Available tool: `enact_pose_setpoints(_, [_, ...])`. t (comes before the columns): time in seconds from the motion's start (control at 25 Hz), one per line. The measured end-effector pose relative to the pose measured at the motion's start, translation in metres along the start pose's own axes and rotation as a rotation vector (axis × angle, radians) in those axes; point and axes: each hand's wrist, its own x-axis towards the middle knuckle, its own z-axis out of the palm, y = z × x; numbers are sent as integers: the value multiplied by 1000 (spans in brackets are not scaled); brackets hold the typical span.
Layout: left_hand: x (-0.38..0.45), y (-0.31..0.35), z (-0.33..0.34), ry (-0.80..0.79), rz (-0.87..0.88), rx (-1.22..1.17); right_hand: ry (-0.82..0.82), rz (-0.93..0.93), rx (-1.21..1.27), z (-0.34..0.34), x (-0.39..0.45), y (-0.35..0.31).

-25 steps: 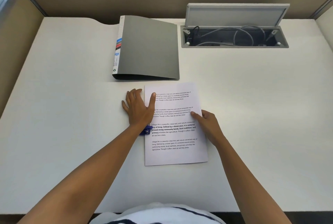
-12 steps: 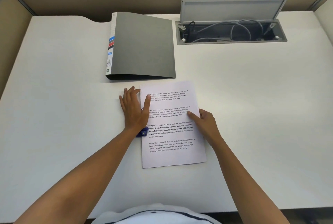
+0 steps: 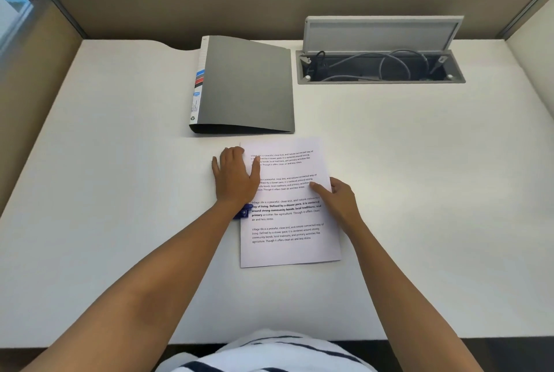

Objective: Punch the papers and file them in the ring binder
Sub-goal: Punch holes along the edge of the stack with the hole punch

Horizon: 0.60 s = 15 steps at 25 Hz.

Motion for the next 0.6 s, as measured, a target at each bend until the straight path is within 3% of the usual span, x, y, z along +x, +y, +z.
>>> enact_pose_setpoints(0.16, [-2, 11, -11, 37, -12, -41, -2, 5, -8, 0, -2, 1])
enact_pose_setpoints(0.24, [-5, 15, -20, 37, -162, -102, -2, 0, -21, 0, -2, 1])
enact_pose_setpoints(0.4, [-10, 8, -34, -106, -696, -319, -9, 0, -36, -1, -2, 1])
enact_pose_setpoints(0.6, [-15, -9, -48, -305, -792, -593, 5, -13, -44, 0, -5, -2])
